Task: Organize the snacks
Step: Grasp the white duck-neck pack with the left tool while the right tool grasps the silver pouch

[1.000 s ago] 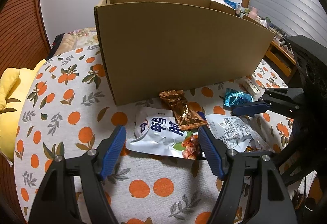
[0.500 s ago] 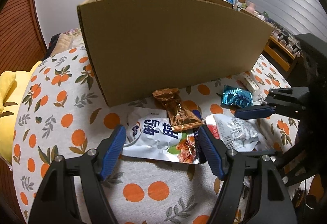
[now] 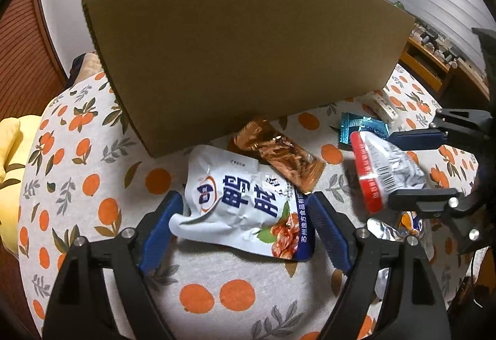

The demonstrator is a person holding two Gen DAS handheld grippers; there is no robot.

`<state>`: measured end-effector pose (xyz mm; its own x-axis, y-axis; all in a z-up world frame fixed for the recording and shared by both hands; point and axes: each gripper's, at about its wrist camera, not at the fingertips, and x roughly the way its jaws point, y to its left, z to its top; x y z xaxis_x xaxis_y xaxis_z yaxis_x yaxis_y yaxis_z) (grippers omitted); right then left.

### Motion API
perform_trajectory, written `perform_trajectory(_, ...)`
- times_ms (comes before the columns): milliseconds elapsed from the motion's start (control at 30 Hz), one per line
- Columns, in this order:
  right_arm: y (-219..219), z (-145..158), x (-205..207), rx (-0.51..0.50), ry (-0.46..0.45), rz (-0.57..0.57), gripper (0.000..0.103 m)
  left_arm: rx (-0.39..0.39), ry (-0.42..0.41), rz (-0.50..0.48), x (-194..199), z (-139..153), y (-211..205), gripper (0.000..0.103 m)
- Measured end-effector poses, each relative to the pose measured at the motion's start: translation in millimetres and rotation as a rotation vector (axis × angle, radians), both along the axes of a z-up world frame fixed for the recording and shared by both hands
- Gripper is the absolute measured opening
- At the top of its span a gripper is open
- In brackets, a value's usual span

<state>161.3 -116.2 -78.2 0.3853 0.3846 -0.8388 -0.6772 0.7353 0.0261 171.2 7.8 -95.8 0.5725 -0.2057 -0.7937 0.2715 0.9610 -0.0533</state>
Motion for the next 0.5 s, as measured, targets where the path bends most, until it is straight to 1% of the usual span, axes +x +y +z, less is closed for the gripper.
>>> perform_trajectory(100,-5.3,5.3,-2.1,0.019,-0.011,-0.012,0.057,0.006,-0.004,0.000,1.5,-0.6,-1.8,0.084)
perform_trajectory(200,-11.7,7.7,-4.6,0.032,-0.016,-0.025,0.057,0.025,-0.009,-0.002,-0.4,-1.5,-2.9,0.079)
perform_trajectory(233,-14.9,7.8,-5.8,0.038,-0.016,-0.032,0.057,0.023,-0.012,0.002,-1.2,-1.1,-2.3,0.074)
perform_trajectory(267,-17.3,8.3,-7.1,0.042,-0.015,-0.038,0.057,0.015,-0.017,0.010,-2.3,0.2,0.0,0.066)
perform_trajectory(300,-20.4,7.8,-8.1,0.046,-0.013,-0.047,0.057,0.004,-0.018,0.015,-3.0,1.0,2.4,0.064)
perform_trajectory(333,-21.9,7.5,-8.8,0.048,-0.012,-0.052,0.057,-0.013,-0.011,0.018,-4.2,1.7,6.1,0.063)
perform_trajectory(500,-30.6,6.0,-11.9,0.058,-0.005,-0.076,0.058,-0.007,-0.021,0.020,-16.7,2.7,8.4,0.061)
